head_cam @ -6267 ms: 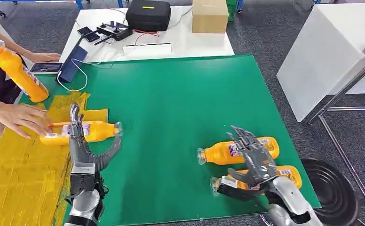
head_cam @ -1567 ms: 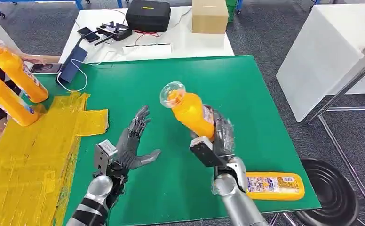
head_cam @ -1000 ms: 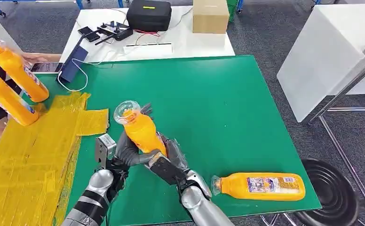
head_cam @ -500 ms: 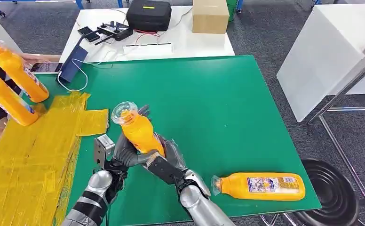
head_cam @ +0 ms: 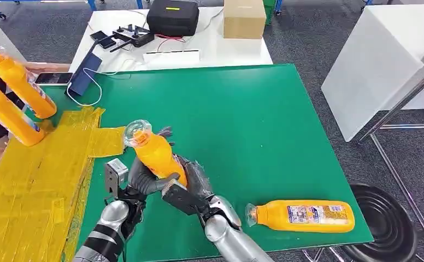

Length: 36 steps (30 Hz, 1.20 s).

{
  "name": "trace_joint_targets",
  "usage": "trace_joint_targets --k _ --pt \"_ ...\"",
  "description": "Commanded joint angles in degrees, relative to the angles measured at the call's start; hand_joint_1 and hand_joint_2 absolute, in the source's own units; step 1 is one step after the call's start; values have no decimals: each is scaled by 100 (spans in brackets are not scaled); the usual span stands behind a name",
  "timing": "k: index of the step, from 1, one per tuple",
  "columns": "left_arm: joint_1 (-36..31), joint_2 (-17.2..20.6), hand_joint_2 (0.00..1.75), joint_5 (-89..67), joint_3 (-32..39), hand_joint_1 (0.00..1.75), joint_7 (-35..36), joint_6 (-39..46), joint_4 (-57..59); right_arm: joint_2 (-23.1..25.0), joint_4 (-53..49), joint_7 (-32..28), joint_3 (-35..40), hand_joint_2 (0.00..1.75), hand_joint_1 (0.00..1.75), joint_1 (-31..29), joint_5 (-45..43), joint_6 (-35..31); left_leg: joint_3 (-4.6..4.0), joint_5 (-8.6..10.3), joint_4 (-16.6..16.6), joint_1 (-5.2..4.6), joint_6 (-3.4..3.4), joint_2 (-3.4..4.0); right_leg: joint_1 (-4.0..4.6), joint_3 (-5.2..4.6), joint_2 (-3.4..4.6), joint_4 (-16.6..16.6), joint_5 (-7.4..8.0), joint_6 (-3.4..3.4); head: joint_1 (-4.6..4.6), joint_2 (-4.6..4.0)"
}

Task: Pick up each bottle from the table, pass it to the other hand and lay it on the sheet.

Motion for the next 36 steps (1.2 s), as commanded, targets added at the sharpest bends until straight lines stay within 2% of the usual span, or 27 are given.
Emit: trace_joint_targets --k 1,19,23,24,25,28,32,33,34,35,36 --pt "-264 -175 175 84 304 175 72 524 -201 -174 -12 -136 397 175 175 306 101 -136 9 -5 1 9 -8 -17 8 16 -8 -4 -6 -4 0 0" --pt "-264 -175 175 84 304 175 72 524 -201 -174 -12 -136 397 175 175 306 101 -136 21 -11 5 16 -12 -22 14 29 -10 -5 -12 -6 0 0" --pt "-176 -178 175 -15 297 175 -11 799 -391 -275 -399 -164 288 175 175 431 90 -231 23 -13 7 18 -13 -25 15 32 -12 -3 -15 -7 -2 0" --pt "-158 -180 175 -50 291 175 -11 859 -419 -303 -517 -162 247 175 103 462 81 -260 12 -6 3 11 -10 -23 10 19 -13 -4 -9 -5 -2 0" --pt "-137 -186 175 -98 297 175 -17 965 -448 -342 -686 -158 184 175 3 505 60 -299 18 -10 6 16 -12 -26 14 28 -13 -4 -12 -7 0 0" --pt "-113 -195 175 -430 305 175 -70 1516 -517 -451 -1131 -124 61 175 0 607 6 -277 16 -9 4 14 -10 -27 13 25 -16 -5 -12 -6 -2 0" --pt "-137 -103 175 -1550 524 175 2 3231 -588 -591 -1944 -191 -18 175 0 855 -7 -378 14 -12 10 13 -11 -21 11 22 -9 1 -13 -5 0 0" --pt "-18 -1045 175 -3061 1983 175 609 4300 -1894 -713 -2391 -629 44 175 0 934 68 -888 23 -19 15 19 -15 -19 16 30 -3 3 -17 -7 -2 0" --pt "-353 -1119 175 -5941 4049 175 -275 4300 -1623 -897 -2928 -365 125 175 0 1020 37 -910 13 -10 8 11 -11 -16 9 18 -4 1 -10 -5 -2 0" --pt "-480 -1106 175 -6631 4394 175 -530 4300 -1520 -956 -3105 -283 139 175 0 1056 48 -925 -23 -9 25 15 -7 8 14 -19 17 10 2 -3 2 0" --pt "-554 -1028 175 -6669 4576 175 -634 4300 -1401 -994 -3218 -244 133 175 0 1080 57 -941 -14 -20 34 20 -10 20 19 -13 32 16 -3 -5 -2 0"
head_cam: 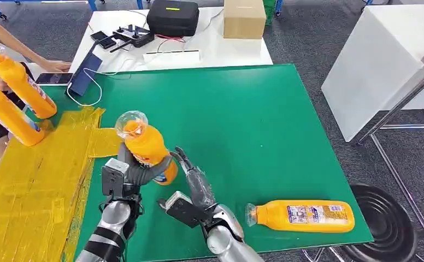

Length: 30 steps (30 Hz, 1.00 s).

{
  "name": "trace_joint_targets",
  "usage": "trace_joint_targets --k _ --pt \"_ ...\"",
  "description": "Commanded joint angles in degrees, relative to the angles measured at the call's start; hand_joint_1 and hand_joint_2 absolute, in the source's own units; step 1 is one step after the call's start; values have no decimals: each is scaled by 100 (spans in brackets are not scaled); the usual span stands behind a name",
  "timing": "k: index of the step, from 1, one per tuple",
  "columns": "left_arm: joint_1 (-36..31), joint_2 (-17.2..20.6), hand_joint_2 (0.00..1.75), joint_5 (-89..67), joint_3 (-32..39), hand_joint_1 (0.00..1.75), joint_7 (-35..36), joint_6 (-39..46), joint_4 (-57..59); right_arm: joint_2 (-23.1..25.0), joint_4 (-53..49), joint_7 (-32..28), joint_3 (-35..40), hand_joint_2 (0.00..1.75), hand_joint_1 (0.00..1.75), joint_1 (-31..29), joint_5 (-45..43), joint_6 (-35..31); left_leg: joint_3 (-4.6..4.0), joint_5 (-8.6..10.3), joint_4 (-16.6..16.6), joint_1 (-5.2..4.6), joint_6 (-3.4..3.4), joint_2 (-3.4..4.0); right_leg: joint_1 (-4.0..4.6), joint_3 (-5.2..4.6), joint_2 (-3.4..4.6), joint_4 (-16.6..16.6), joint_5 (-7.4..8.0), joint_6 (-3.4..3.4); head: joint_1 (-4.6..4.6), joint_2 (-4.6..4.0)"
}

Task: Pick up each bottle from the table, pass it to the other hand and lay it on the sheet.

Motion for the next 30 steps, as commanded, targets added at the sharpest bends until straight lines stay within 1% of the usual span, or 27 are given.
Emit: trace_joint_targets --k 1,2,3,5,6,7,8,9,10,11,13,14,15,16,17,18,19,20,21,22,23,24,25,26,27,28,30 --pt "-771 -797 175 -5916 4497 175 -445 1644 -711 -819 -2210 -60 126 175 0 440 62 -678 -17 -8 20 14 -7 15 12 -12 23 10 3 -4 -9 0" --pt "-758 -758 175 -6071 4489 175 -337 1644 -776 -843 -2257 -61 125 175 0 456 62 -714 -8 -15 24 21 -12 25 18 -7 37 11 1 -7 2 0" --pt "-699 -630 175 -6389 4348 175 39 1644 -817 -875 -2329 -96 105 175 0 486 36 -783 -2 -6 -1 7 -7 20 4 -1 30 -3 3 -3 0 0" --pt "-419 24 175 -6836 3251 175 1467 1644 -811 -931 -2459 -146 86 175 0 522 -24 -900 24 -11 -2 9 -9 21 4 22 32 -4 -2 -4 0 0" --pt "-345 311 175 -6913 2819 175 1910 1644 -800 -954 -2516 -162 77 175 0 530 -53 -928 45 -13 -7 7 -13 27 2 35 39 -3 -5 -8 -4 2" --pt "-310 464 175 -6912 2636 175 2060 1644 -781 -966 -2537 -181 77 175 0 521 -89 -936 31 -18 -2 7 -24 32 3 16 53 -1 -1 -8 -4 0" --pt "-242 793 175 -6936 2359 175 2411 1644 -761 -977 -2530 -183 93 175 0 504 -101 -938 34 -21 3 14 -28 30 9 21 52 1 -6 -10 -2 0" --pt "-189 1432 175 -6936 1695 175 3196 1644 -682 -990 -2498 -184 128 175 0 470 -105 -939 22 -13 0 6 -23 23 4 5 42 2 -4 -6 -2 0" --pt "-189 1432 175 -6936 1695 175 3196 1644 -682 -990 -2498 -184 128 175 0 470 -105 -939 44 -30 12 21 -34 8 17 33 36 9 -22 -14 -5 0" --pt "-189 1432 175 -6936 1695 175 3196 1644 -682 -990 -2498 -184 128 175 0 470 -105 -939 26 -16 -3 11 -27 28 9 8 51 0 -6 -10 -2 0" --pt "-536 2707 175 -6936 -508 175 5368 1644 -66 -1022 -2378 -208 248 175 0 382 -146 -974 22 -14 -1 17 -26 11 14 12 38 1 -7 -8 0 0" --pt "-701 2892 175 -6936 -1189 175 5969 1644 129 -1035 -2373 -220 276 175 0 369 -159 -992 24 -16 4 23 -29 -1 20 17 28 4 -12 -11 -4 0" --pt "-974 2700 175 -6936 -1171 175 5781 1644 646 -994 -2181 -321 325 175 0 220 -259 -1106 10 -8 3 23 -26 -9 20 6 17 3 -7 -9 0 0" --pt "-632 2763 175 -6931 -1033 175 5727 1644 478 -1084 -2351 -310 379 175 0 283 -297 -1086 13 -9 8 26 -29 -39 24 19 -9 7 -17 -9 0 0" --pt "-765 2665 175 -6936 -894 175 5534 1644 819 -1110 -2390 -303 363 175 0 310 -301 -1094 22 -5 -4 19 -26 -7 20 9 17 -2 -7 -7 2 0" --pt "-765 2665 175 -6936 -894 175 5534 1644 819 -1110 -2390 -303 363 175 0 310 -301 -1094 34 -10 -5 20 -31 10 20 14 34 -2 -8 -9 -7 0" --pt "-656 2302 175 -6863 -207 175 4938 1644 1144 -1138 -2421 -270 377 175 0 306 -289 -1047 22 -8 -5 16 -27 13 14 12 38 -2 -4 -7 -2 0" --pt "-650 2228 175 -6916 -47 175 4824 1644 1199 -1138 -2423 -270 375 175 0 308 -289 -1049 31 -14 -1 24 -30 0 21 29 33 -3 -9 -8 -6 0" --pt "-657 2123 175 -6936 252 175 4602 1644 1419 -1145 -2433 -239 376 175 0 315 -295 -1015 36 -13 -8 16 -25 15 13 23 46 -6 -5 -4 0 0" --pt "-689 1992 175 -6936 490 175 4431 1644 1562 -1138 -2426 -239 369 175 0 311 -295 -1020 43 -17 -6 22 -26 8 19 36 41 -10 -9 -5 2 0" --pt "-769 1759 175 -6768 970 175 4013 1644 1883 -1125 -2416 -239 361 175 0 306 -295 -1027 27 -12 -5 17 -25 17 13 19 46 -5 -4 -4 0 0" --pt "-835 1524 175 -6324 1498 175 3459 1644 2095 -1113 -2397 -239 361 175 0 290 -295 -1029 40 -18 -5 20 -27 17 14 33 50 -7 -8 -5 0 0" --pt "-859 1453 175 -6310 1697 175 3301 1644 2154 -1106 -2387 -239 361 175 0 282 -295 -1030 26 -12 -6 16 -26 23 11 17 53 -7 -1 -5 0 0" --pt "-906 1311 175 -6395 2069 175 3122 1644 2314 -1094 -2355 -235 371 175 0 255 -292 -1020 36 -17 -3 21 -30 17 15 30 49 -6 -8 -7 0 0" --pt "-930 1297 175 -6417 2116 169 3104 1644 2363 -1093 -2349 -234 373 175 0 251 -291 -1017 22 -10 -4 14 -28 14 9 13 42 -4 -4 -6 -2 0" --pt "-927 1253 175 -6477 2260 169 3049 1644 2399 -1088 -2332 -230 376 175 0 239 -290 -1008 29 -14 -1 17 -31 10 13 21 41 -2 -9 -8 -2 0" --pt "-927 1253 175 -6477 2260 169 3049 1644 2399 -1088 -2332 -230 376 175 0 239 -290 -1008 30 -16 1 19 -32 3 16 24 33 -2 -12 -9 0 0"
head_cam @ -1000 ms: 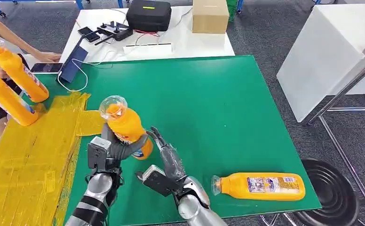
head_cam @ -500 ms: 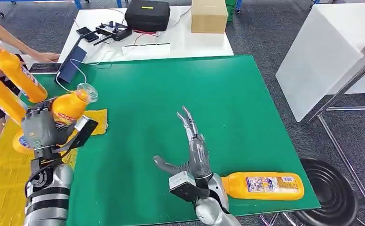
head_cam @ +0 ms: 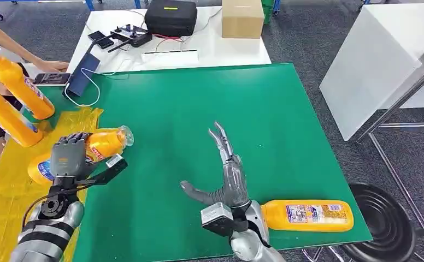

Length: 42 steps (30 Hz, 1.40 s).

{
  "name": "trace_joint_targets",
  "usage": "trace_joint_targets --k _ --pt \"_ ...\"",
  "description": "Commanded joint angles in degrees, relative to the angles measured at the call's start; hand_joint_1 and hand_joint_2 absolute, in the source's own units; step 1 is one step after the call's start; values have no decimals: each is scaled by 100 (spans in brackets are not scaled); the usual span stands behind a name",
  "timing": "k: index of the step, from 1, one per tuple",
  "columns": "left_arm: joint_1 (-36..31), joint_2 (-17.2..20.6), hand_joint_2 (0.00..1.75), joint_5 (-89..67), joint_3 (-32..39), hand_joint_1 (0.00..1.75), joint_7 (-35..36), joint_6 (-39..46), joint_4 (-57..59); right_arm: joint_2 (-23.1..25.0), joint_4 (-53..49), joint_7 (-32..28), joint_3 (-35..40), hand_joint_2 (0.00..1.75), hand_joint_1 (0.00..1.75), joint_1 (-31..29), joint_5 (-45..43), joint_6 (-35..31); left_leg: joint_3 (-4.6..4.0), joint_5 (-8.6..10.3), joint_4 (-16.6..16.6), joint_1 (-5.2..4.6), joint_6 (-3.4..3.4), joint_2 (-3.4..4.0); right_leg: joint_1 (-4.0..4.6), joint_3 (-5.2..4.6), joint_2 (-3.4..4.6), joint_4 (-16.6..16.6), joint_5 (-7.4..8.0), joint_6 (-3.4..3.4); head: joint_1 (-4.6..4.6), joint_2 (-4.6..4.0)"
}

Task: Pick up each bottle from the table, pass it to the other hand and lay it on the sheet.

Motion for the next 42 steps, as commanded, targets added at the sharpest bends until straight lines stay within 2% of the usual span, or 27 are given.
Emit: trace_joint_targets --k 1,5,6,7,10,19,25,30,33,42 --pt "-452 -624 175 -68 1416 169 -357 -9 1266 -185 108 41 164 175 0 -257 -19 28 33 -12 1 12 -12 -21 10 39 -7 -2 -14 -6 0 0" --pt "-452 -624 175 -68 1416 169 -357 -9 1266 -185 108 41 164 175 0 -257 -19 28 12 -4 0 7 -6 -15 7 15 -5 -3 -5 -2 0 0" --pt "-452 -624 175 -68 1416 65 -357 -9 1266 -185 108 41 164 175 0 -257 -19 28 20 -7 1 10 -7 -20 8 25 -9 -2 -10 -3 0 0" --pt "-463 -701 175 -53 1668 2 -511 -9 1327 -184 133 46 174 175 0 -267 -15 42 26 -13 5 14 -9 -21 12 33 -7 -1 -13 -5 -2 0" --pt "-511 -934 175 53 2320 0 -976 -9 1393 -172 194 51 182 175 0 -296 -10 58 25 -11 2 11 -8 -15 9 30 -1 -3 -10 -3 0 2" --pt "-627 -1385 175 499 3492 0 -1962 -9 1304 -126 284 101 172 175 0 -309 120 98 22 -7 -3 7 -6 -13 5 26 1 -5 -6 -3 -2 0" --pt "-688 -1801 175 1378 4098 0 -3416 -9 1255 -242 265 264 181 175 0 -296 385 140 22 -4 -4 5 -5 -21 3 26 -5 -6 -5 -1 -2 2" --pt "-688 -1820 175 1401 4120 0 -3460 -9 1245 -259 271 294 188 175 0 -299 423 152 20 -3 -2 4 -3 -23 1 30 -15 -5 -3 0 0 0" --pt "-706 -1882 175 1636 4207 0 -3802 -9 1275 -405 282 477 260 175 0 -299 742 235 34 -8 0 7 -7 -25 3 46 -14 -6 -7 -3 -2 0" --pt "-616 -1864 175 1814 4208 0 -3832 -9 1410 -805 -47 782 197 175 0 -100 1442 348 38 -4 -5 3 -4 -30 -1 48 -21 -9 -5 -1 -2 0"
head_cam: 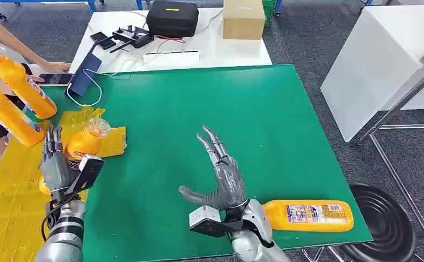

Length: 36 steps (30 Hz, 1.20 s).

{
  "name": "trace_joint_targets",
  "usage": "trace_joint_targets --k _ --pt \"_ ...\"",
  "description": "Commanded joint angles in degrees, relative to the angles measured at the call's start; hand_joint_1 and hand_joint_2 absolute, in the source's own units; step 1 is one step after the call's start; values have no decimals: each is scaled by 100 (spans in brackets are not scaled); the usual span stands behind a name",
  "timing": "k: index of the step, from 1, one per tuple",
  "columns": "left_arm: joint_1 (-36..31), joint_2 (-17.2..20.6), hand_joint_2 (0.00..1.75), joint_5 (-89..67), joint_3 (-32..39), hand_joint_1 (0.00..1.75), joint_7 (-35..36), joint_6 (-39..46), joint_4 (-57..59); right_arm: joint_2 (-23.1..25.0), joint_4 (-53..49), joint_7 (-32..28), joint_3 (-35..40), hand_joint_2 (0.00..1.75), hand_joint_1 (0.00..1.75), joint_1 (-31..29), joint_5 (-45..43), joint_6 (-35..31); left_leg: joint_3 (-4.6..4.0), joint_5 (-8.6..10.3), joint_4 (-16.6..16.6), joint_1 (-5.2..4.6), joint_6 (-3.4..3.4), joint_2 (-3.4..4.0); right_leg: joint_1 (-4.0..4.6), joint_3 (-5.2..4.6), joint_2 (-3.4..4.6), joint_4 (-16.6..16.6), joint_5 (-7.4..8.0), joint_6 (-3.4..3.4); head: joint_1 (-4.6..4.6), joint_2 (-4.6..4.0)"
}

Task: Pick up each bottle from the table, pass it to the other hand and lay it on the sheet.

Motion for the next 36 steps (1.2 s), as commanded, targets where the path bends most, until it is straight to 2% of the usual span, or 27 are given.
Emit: trace_joint_targets --k 1,13,14,15,17,18,20,21,25,26,27,29,30,31,32,33,34,35,36 --pt "-55 -137 175 -19 281 0 103 -48 405 -595 -70 208 90 175 0 -15 410 91 27 -9 -4 8 -7 -14 6 33 -2 -10 -8 -2 0 0" --pt "-17 -155 175 -234 330 0 182 -48 346 -594 -114 221 49 175 0 24 466 108 22 -11 3 11 -8 -3 10 24 10 -3 -8 -3 -2 0" --pt "21 -165 175 -427 344 0 284 -48 246 -597 -120 226 50 175 0 35 487 121 18 -9 0 6 -6 -5 5 18 5 -3 -7 -2 0 0" --pt "226 -221 175 -1336 339 0 723 -48 -480 -604 -122 228 49 175 0 46 506 133 23 -13 2 11 -8 -9 10 25 4 -4 -11 -3 2 2" --pt "440 -162 175 -1850 -17 0 1306 -48 -869 -632 -121 229 50 175 0 59 509 129 20 -16 4 12 -7 6 11 20 17 -3 -9 -3 0 0" --pt "627 17 175 -2316 -513 0 1956 -48 -1114 -648 -122 229 52 175 0 65 510 124 20 -18 7 13 -8 9 12 19 21 -1 -10 -3 0 0" --pt "735 354 175 -2316 -1236 0 2644 -48 -966 -675 -118 229 56 175 0 66 506 137 5 -7 0 9 -6 5 8 6 13 -4 -2 -2 2 0" --pt "817 1002 175 -2316 -2618 0 3957 -48 -670 -686 -112 230 65 175 0 55 506 141 14 -11 1 9 -8 -1 8 13 9 -2 -9 -3 -2 0" --pt "817 1002 175 -2316 -2618 0 3957 -48 -670 -686 -112 230 65 175 0 55 506 141 4 -7 3 10 -10 -7 9 5 2 1 -7 -6 0 0" --pt "739 1263 175 -2316 -3195 0 4486 -48 -393 -687 -116 237 71 175 0 44 509 154 1 -5 1 8 -9 -1 8 -1 7 0 -4 -4 -2 0" --pt "489 1725 175 -2316 -4431 0 5529 -48 250 -688 -110 254 85 175 0 26 520 178 5 -8 3 12 -12 -5 11 5 6 1 -7 -6 -2 0" --pt "306 1766 175 -2316 -4645 0 5804 -48 663 -670 -110 295 88 175 0 11 546 192 -2 0 1 9 -10 -37 8 10 -28 1 -9 -5 0 0" --pt "380 1602 175 -2314 -4193 0 5505 -48 447 -649 -123 308 77 175 0 28 556 199 5 -2 2 10 -11 -41 9 16 -31 1 -11 -6 4 0" --pt "420 1546 175 -2295 -4037 0 5418 -48 333 -643 -128 314 75 175 0 38 562 201 12 -5 4 13 -12 -40 12 22 -28 0 -13 -6 2 0" --pt "550 1367 175 -1929 -3608 0 4980 -48 -63 -626 -133 329 70 175 0 60 580 200 6 -5 -1 6 -7 1 6 3 6 -1 -3 -3 -2 0" --pt "613 867 175 -1128 -2491 0 3634 -48 -352 -598 -137 352 52 175 0 96 633 182 8 -12 5 13 -9 5 12 8 14 0 -6 -4 0 0" --pt "255 240 175 -168 -972 0 1729 -48 223 -554 -133 362 26 175 0 132 704 151 -4 -4 2 8 -4 -3 7 -1 2 -3 -2 -1 0 0" --pt "18 41 175 783 -537 0 747 -48 592 -529 -138 373 10 175 0 154 768 113 4 -11 6 13 -7 -11 12 12 -2 -2 -9 -2 0 0" --pt "-123 -3 175 1540 -472 0 193 -48 873 -531 -165 382 -5 175 0 178 821 87 11 -14 8 15 -7 -20 14 21 -9 -2 -13 -2 0 0"
